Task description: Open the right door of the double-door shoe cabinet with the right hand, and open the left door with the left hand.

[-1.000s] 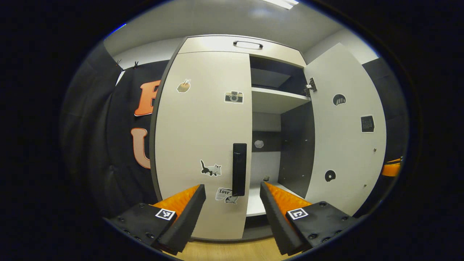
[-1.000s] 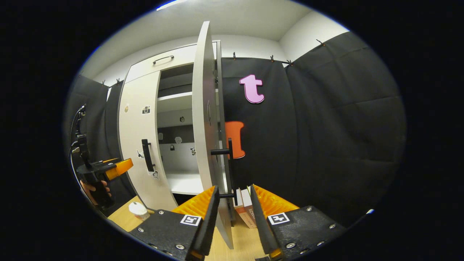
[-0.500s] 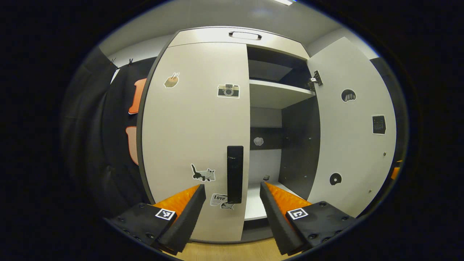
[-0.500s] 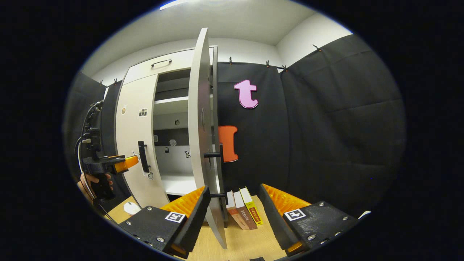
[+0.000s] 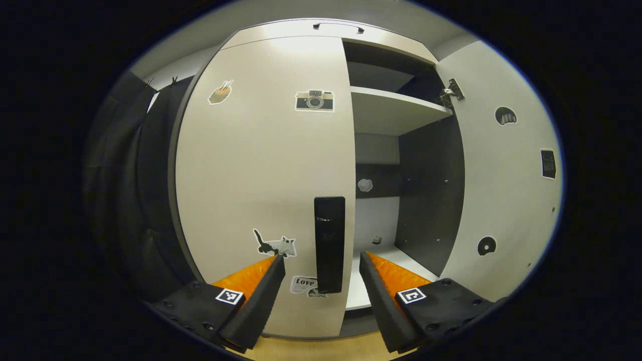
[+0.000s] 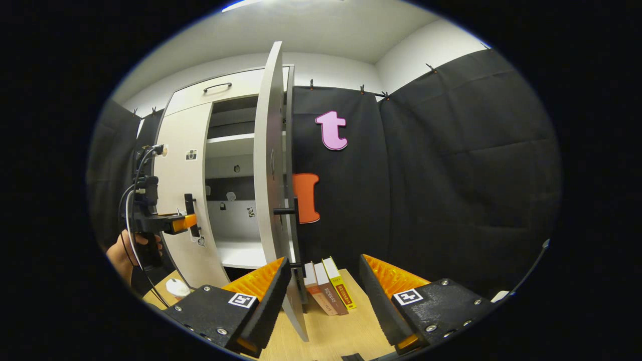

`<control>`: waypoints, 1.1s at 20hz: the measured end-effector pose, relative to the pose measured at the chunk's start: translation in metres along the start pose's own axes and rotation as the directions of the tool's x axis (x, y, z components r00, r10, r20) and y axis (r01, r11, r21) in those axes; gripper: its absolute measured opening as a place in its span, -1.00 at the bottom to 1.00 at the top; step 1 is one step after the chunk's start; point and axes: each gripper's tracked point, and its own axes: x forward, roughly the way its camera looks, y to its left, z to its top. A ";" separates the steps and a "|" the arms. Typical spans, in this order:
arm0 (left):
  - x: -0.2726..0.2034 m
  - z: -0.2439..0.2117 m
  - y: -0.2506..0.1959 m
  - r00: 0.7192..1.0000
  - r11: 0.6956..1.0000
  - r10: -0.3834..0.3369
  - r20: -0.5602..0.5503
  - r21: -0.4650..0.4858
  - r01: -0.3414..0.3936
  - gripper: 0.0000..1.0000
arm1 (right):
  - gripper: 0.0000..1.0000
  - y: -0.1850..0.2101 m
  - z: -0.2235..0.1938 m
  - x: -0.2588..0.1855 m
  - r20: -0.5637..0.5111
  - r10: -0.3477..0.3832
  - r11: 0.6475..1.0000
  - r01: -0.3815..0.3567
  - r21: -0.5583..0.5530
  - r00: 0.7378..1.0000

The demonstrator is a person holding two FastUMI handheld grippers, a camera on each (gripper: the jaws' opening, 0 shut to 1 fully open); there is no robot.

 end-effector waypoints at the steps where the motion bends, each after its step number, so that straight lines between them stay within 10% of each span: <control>1: 0.003 -0.003 -0.001 1.000 1.000 0.002 -0.014 0.002 -0.002 0.89 | 0.68 0.001 -0.002 -0.002 -0.004 -0.001 1.000 0.001 0.001 1.000; 22: 0.037 -0.009 0.002 0.999 0.997 0.046 -0.025 -0.056 -0.047 0.50 | 0.68 -0.011 -0.014 -0.015 -0.029 -0.031 0.999 0.032 0.026 0.999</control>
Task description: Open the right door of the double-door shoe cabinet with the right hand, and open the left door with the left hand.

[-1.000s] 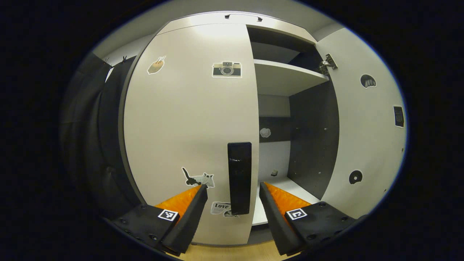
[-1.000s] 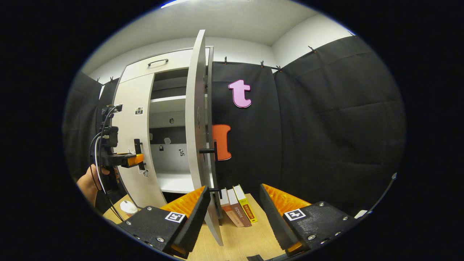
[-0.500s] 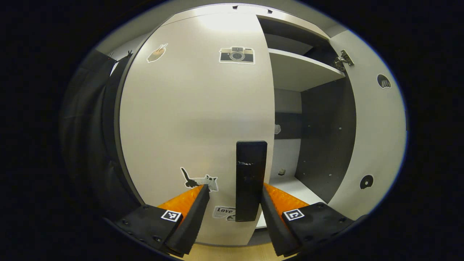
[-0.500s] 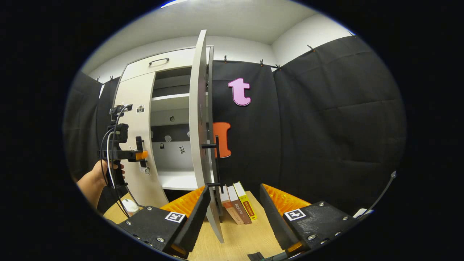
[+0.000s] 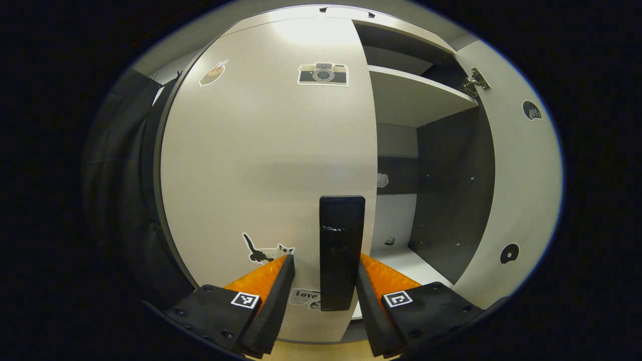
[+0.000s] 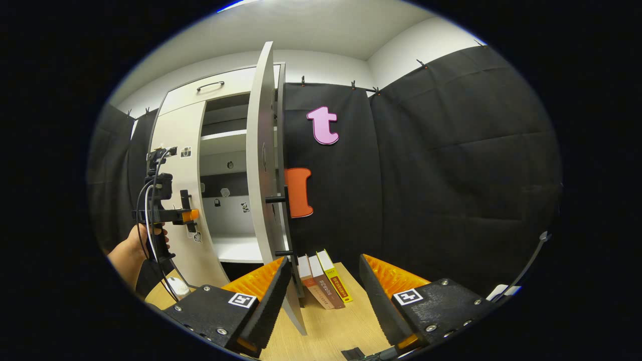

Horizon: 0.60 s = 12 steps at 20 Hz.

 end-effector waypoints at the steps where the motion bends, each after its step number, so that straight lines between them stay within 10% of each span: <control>1: 0.000 0.001 -0.008 0.999 0.999 -0.035 0.015 -0.025 0.036 0.41 | 0.68 0.002 -0.001 0.000 -0.001 0.006 1.000 -0.006 0.000 1.000; 3: -0.001 0.001 -0.011 0.998 0.998 -0.054 0.022 -0.034 0.054 -0.19 | 0.68 0.005 -0.001 0.000 -0.003 0.016 1.000 -0.016 -0.003 1.000; 12: -0.002 -0.002 -0.009 0.999 0.998 -0.034 -0.007 -0.044 0.034 -0.43 | 0.68 0.004 -0.002 -0.013 0.000 0.032 0.999 -0.032 0.002 0.999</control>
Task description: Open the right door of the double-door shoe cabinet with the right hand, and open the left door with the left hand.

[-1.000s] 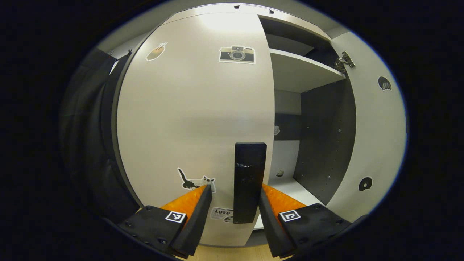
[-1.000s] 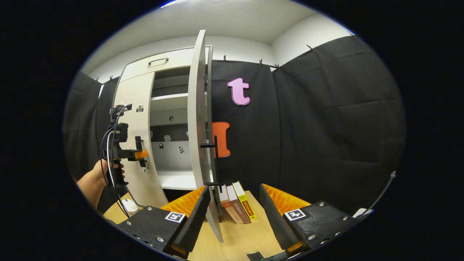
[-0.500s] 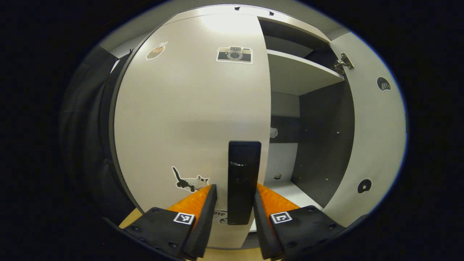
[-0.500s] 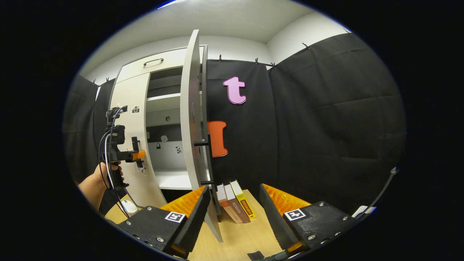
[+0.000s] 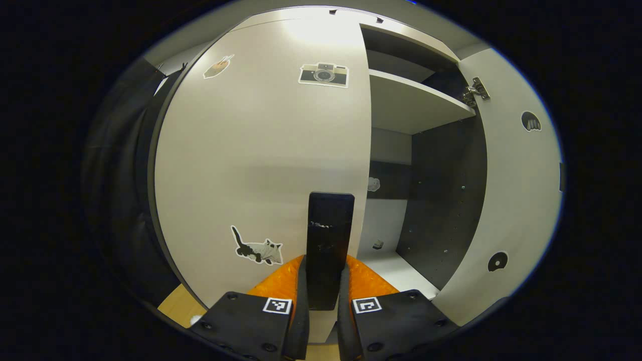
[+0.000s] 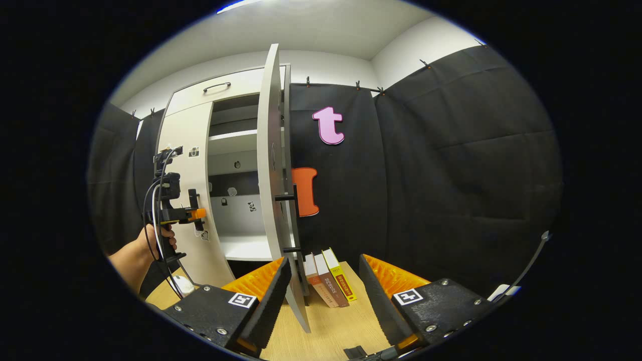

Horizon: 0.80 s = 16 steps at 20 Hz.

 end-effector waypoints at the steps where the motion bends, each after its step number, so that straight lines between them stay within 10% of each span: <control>1: -0.001 -0.001 0.000 1.000 1.000 0.008 -0.004 0.006 -0.008 -0.40 | 0.68 -0.001 0.000 -0.001 0.000 -0.001 1.000 0.001 0.000 1.000; 16: -0.069 -0.005 0.022 0.993 0.992 0.116 -0.029 -0.042 -0.118 -0.48 | 0.68 0.030 -0.013 -0.009 -0.025 0.151 0.989 -0.151 0.000 0.988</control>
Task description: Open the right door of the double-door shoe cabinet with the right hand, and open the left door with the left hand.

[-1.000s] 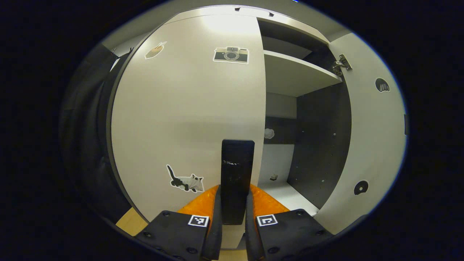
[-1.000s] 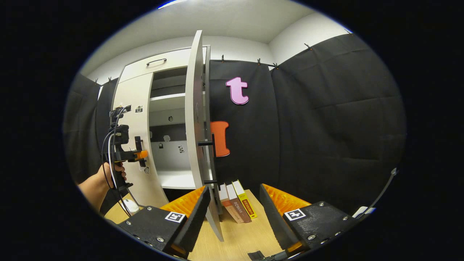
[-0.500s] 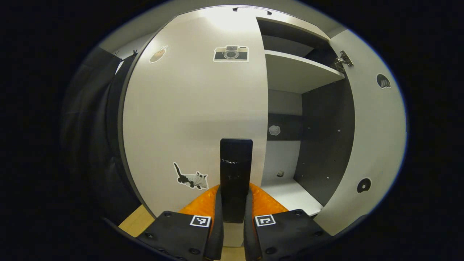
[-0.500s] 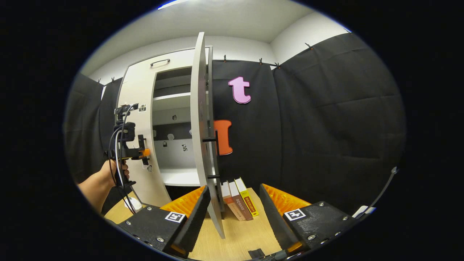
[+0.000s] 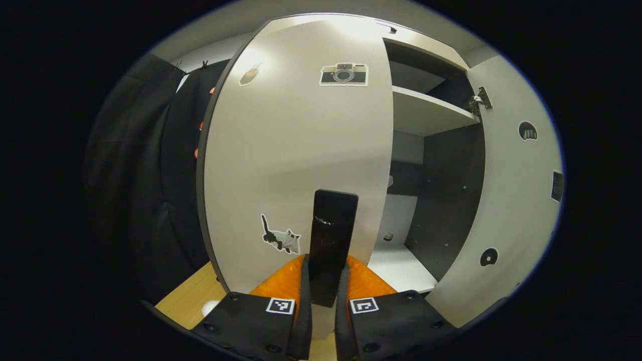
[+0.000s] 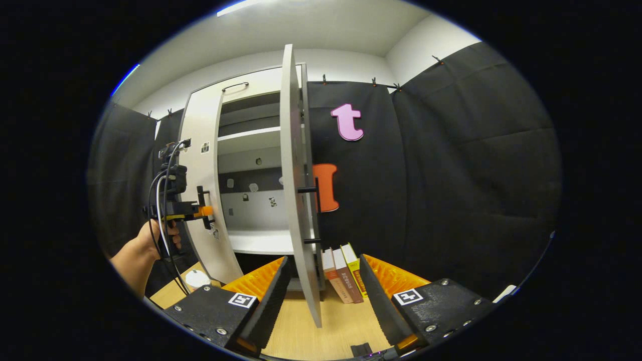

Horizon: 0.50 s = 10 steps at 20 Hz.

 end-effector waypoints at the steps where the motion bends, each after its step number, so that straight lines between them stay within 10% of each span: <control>1: -0.004 0.000 0.001 1.000 1.000 0.006 0.002 0.005 -0.006 -0.51 | 0.68 0.006 0.000 0.002 -0.002 0.019 1.000 -0.019 -0.006 1.000; 10: -0.032 0.000 0.021 0.998 0.998 0.055 -0.002 0.006 -0.055 -0.49 | 0.68 0.038 -0.002 0.018 -0.011 0.142 0.990 -0.142 -0.024 0.990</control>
